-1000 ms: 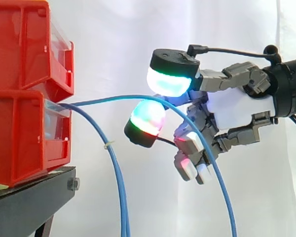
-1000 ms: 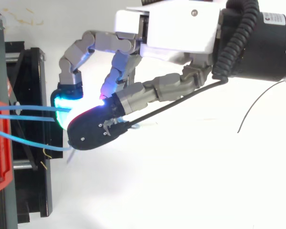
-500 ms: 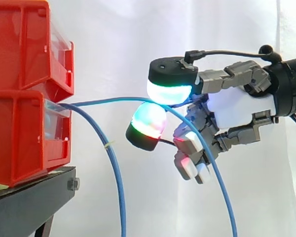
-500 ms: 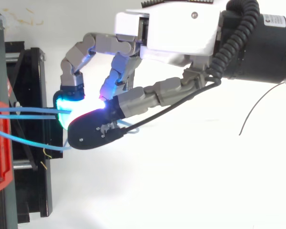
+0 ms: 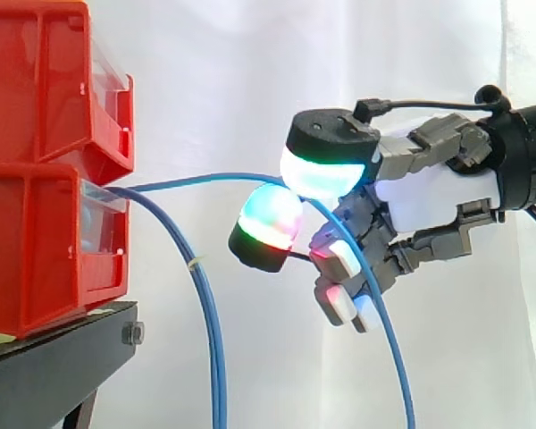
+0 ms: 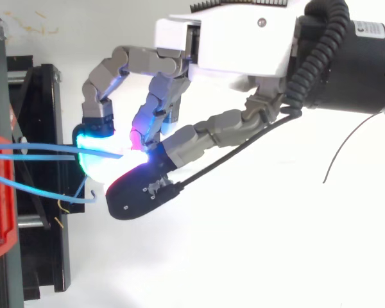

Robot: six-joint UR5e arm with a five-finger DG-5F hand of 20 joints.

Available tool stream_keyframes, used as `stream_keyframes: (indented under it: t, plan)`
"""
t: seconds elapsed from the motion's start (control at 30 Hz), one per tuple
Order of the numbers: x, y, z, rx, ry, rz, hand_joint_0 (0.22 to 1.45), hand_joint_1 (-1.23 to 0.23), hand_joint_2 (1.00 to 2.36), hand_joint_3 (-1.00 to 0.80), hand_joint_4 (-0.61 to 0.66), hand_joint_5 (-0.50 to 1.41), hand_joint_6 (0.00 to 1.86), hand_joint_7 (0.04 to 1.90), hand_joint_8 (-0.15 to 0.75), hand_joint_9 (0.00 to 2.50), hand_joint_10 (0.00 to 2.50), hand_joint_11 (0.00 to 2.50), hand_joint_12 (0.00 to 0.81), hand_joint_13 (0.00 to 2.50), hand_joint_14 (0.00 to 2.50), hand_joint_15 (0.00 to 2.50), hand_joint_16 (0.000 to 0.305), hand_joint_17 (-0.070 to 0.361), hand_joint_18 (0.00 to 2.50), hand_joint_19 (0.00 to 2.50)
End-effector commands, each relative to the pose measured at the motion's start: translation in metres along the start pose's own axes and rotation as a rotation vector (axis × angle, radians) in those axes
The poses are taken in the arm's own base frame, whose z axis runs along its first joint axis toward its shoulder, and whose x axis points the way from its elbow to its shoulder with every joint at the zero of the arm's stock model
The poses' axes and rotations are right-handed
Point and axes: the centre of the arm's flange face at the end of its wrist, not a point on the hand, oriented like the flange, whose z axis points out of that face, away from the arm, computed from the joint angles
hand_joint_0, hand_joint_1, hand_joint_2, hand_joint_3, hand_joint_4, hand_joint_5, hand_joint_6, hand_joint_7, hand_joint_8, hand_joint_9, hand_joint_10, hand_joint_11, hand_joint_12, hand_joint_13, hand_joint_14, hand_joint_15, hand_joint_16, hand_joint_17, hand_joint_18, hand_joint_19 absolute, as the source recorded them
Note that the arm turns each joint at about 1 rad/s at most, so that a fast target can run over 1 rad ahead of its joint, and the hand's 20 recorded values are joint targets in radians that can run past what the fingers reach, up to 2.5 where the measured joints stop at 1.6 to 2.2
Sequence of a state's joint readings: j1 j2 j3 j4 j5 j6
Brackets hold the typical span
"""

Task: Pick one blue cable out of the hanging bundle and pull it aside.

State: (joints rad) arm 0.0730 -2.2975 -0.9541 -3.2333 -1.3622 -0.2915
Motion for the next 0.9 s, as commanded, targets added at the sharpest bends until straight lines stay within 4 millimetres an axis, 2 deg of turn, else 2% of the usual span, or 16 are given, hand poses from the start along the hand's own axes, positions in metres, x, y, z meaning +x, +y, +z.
stream_keyframes:
  t: [0.0, 0.1, 0.23, 0.3, 0.37, 0.5, 0.87]
  plan:
    - [0.0006, -0.0001, 0.0001, 0.001, 0.001, 0.000, 0.50, -0.58, 1.00, -0.50, 0.01, -0.15, 0.91, 0.83, 0.287, 1.17, 0.02, 0.79, 0.369, 0.97, 0.02, 0.71, 0.051, 0.114, 0.83, 0.80]
    - [-0.0004, -0.0003, 0.0002, -0.001, 0.000, 0.000, 0.51, -0.45, 1.00, -0.50, -0.01, -0.14, 0.90, 0.86, 0.286, 1.18, 0.02, 0.79, 0.372, 0.98, 0.02, 0.72, 0.050, 0.114, 0.82, 0.81]
    - [0.0006, 0.0000, 0.0002, -0.001, 0.000, 0.000, 0.57, -0.43, 1.01, -0.43, -0.02, -0.14, 0.89, 0.89, 0.279, 1.18, 0.02, 0.79, 0.357, 0.97, 0.02, 0.73, 0.047, 0.107, 0.79, 0.84]
    - [0.0006, 0.0002, 0.0004, -0.002, 0.000, 0.000, 0.57, -0.49, 1.01, -0.33, -0.03, -0.13, 0.89, 0.88, 0.282, 1.18, 0.02, 0.78, 0.355, 0.97, 0.02, 0.73, 0.047, 0.106, 0.79, 0.83]
    - [0.0006, 0.0002, 0.0004, -0.002, 0.000, 0.000, 0.56, -0.59, 1.01, -0.24, -0.01, -0.13, 0.90, 0.85, 0.304, 1.21, 0.02, 0.77, 0.388, 1.01, 0.02, 0.70, 0.055, 0.123, 0.86, 0.78]
    - [0.0002, 0.0010, -0.0002, -0.002, 0.000, 0.000, 0.57, -0.72, 1.02, -0.15, 0.00, -0.14, 0.91, 0.86, 0.299, 1.18, 0.02, 0.79, 0.384, 1.00, 0.02, 0.70, 0.053, 0.120, 0.87, 0.79]
    - [0.0000, 0.0008, -0.0004, 0.000, -0.001, 0.000, 0.61, -0.81, 1.02, -0.25, 0.01, -0.16, 0.92, 0.85, 0.264, 1.13, 0.02, 0.80, 0.350, 0.97, 0.03, 0.71, 0.046, 0.104, 0.83, 0.79]
